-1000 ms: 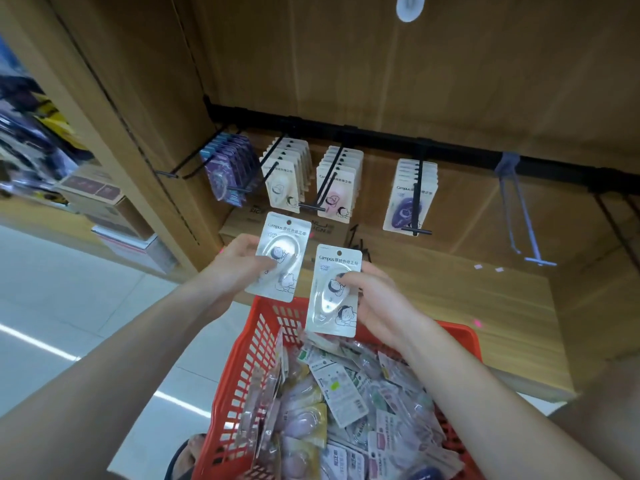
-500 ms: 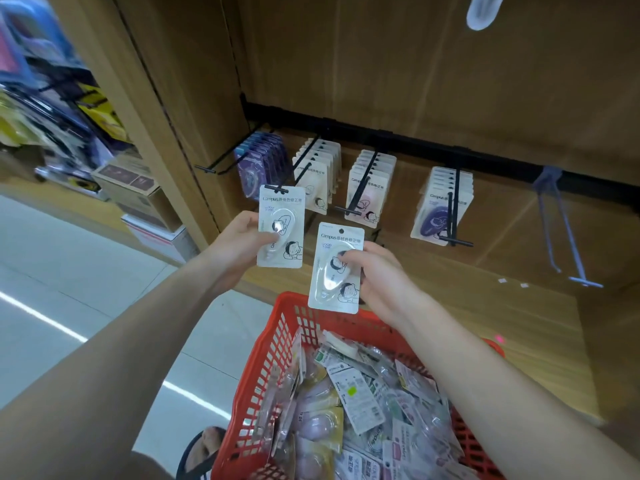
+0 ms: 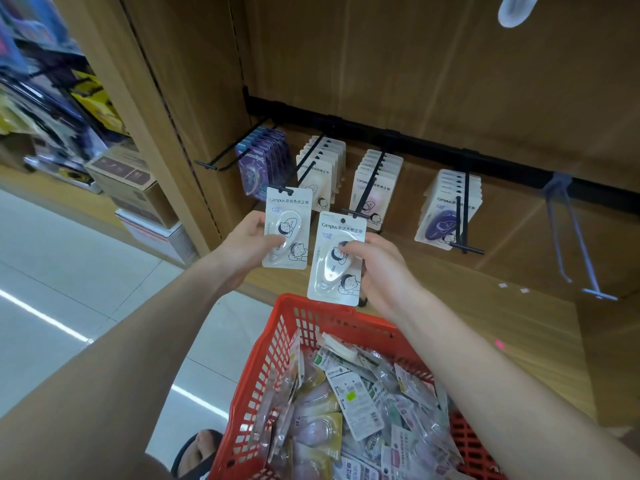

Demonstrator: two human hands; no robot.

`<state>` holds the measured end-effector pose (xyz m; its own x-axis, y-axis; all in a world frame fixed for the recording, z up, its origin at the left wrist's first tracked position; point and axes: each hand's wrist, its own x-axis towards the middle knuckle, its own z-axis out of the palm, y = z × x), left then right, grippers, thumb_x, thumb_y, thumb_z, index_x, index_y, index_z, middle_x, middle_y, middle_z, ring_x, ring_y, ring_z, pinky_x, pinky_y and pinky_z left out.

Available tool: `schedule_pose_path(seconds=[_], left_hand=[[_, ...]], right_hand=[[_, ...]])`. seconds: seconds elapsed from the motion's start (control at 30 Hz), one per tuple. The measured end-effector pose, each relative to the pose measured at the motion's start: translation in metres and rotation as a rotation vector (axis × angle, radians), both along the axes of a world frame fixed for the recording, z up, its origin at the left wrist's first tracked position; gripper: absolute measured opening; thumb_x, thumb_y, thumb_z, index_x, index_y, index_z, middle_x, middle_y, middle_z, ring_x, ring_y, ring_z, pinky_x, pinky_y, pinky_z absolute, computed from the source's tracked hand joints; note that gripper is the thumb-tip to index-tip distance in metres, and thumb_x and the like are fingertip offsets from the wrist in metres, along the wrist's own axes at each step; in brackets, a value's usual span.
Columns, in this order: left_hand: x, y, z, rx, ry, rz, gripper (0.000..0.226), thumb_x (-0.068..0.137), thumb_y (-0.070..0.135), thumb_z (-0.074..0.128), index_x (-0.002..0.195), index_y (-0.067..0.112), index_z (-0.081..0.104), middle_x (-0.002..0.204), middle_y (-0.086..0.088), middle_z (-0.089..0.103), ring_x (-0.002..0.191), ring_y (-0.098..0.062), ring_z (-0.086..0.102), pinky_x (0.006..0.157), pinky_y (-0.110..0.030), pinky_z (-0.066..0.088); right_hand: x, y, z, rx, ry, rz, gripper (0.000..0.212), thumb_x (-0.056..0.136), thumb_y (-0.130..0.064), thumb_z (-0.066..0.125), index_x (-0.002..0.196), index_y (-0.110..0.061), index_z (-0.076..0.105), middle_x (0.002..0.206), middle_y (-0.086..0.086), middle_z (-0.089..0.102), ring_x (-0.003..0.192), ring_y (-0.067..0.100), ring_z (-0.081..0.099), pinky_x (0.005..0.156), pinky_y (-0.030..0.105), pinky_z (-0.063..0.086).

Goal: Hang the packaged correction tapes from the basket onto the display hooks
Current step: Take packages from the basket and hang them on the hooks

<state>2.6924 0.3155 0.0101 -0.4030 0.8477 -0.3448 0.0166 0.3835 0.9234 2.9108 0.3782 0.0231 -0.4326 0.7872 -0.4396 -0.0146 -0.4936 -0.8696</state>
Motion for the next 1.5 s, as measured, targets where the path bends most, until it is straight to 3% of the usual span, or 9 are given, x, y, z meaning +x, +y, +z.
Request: schedule_pose_path(seconds=[0.13,0.27,0.53,0.77,0.9,1.0,1.2,1.33,1.5], left_hand=[[-0.002,0.004,-0.005,0.011,0.035,0.002,0.02,0.101,0.014,0.065,0.115,0.026,0.055,0.122,0.0,0.071,0.111,-0.021,0.072,0.1,-0.051,0.057],[-0.006,0.013,-0.013,0.012,0.034,-0.023,0.026,0.1,0.022,0.068,0.121,0.029,0.054,0.124,0.01,0.067,0.116,-0.011,0.066,0.1,-0.047,0.058],[-0.029,0.037,-0.028,0.094,0.027,-0.138,0.043,0.101,0.016,0.067,0.141,0.027,0.057,0.135,0.004,0.069,0.114,-0.015,0.072,0.096,-0.042,0.06],[-0.052,0.051,-0.04,0.081,0.029,-0.14,0.033,0.104,0.022,0.064,0.135,0.012,0.063,0.125,-0.007,0.075,0.111,-0.026,0.074,0.097,-0.041,0.06],[-0.046,0.063,-0.047,0.089,-0.019,-0.156,0.033,0.105,0.024,0.062,0.136,0.014,0.062,0.125,-0.007,0.075,0.114,-0.025,0.073,0.098,-0.041,0.059],[-0.038,0.072,-0.048,0.101,-0.096,-0.13,0.031,0.108,0.029,0.057,0.137,0.018,0.062,0.125,-0.003,0.075,0.113,-0.019,0.073,0.099,-0.034,0.058],[-0.031,0.092,-0.051,0.078,-0.136,-0.061,0.036,0.112,0.035,0.043,0.143,0.021,0.055,0.137,0.001,0.068,0.12,-0.018,0.069,0.109,-0.035,0.05],[-0.031,0.1,-0.051,0.055,-0.08,-0.004,0.042,0.11,0.032,0.046,0.146,0.012,0.052,0.144,-0.013,0.06,0.127,-0.023,0.06,0.113,-0.047,0.048],[-0.023,0.092,-0.046,0.006,0.069,-0.015,0.046,0.107,0.047,0.047,0.148,0.026,0.05,0.146,0.002,0.055,0.135,-0.021,0.051,0.12,-0.048,0.039]], right_hand=[[-0.015,0.001,0.0,0.081,-0.029,0.024,0.031,0.096,0.0,0.065,0.126,-0.006,0.066,0.117,0.012,0.077,0.114,0.033,0.072,0.102,0.053,0.056],[-0.042,0.004,0.005,0.184,-0.05,0.087,0.026,0.096,-0.002,0.067,0.115,-0.02,0.068,0.112,0.006,0.079,0.101,0.022,0.077,0.083,0.041,0.062],[-0.078,0.016,-0.001,0.332,-0.125,0.144,0.033,0.095,-0.005,0.068,0.122,-0.024,0.065,0.11,0.0,0.079,0.101,0.02,0.076,0.091,0.045,0.061],[-0.096,0.027,-0.017,0.385,-0.192,0.052,0.027,0.097,-0.013,0.067,0.111,-0.035,0.064,0.111,-0.005,0.076,0.103,0.016,0.072,0.089,0.041,0.06],[-0.103,0.044,-0.025,0.37,-0.287,-0.058,0.017,0.098,-0.024,0.067,0.114,-0.028,0.062,0.116,-0.004,0.073,0.104,0.019,0.07,0.087,0.042,0.06],[-0.112,0.061,-0.026,0.389,-0.377,-0.124,0.018,0.099,-0.031,0.067,0.111,-0.021,0.058,0.117,0.002,0.071,0.096,0.021,0.066,0.07,0.031,0.05],[-0.126,0.077,-0.032,0.441,-0.466,-0.171,0.034,0.098,-0.031,0.069,0.12,-0.007,0.06,0.118,0.009,0.07,0.108,0.03,0.067,0.095,0.045,0.054],[-0.131,0.078,-0.036,0.453,-0.477,-0.183,0.039,0.098,-0.034,0.068,0.125,-0.009,0.056,0.118,0.007,0.069,0.108,0.029,0.066,0.092,0.041,0.053],[-0.122,0.074,-0.037,0.459,-0.549,-0.106,0.051,0.097,-0.04,0.067,0.134,-0.01,0.049,0.125,0.008,0.065,0.112,0.031,0.064,0.084,0.035,0.047]])
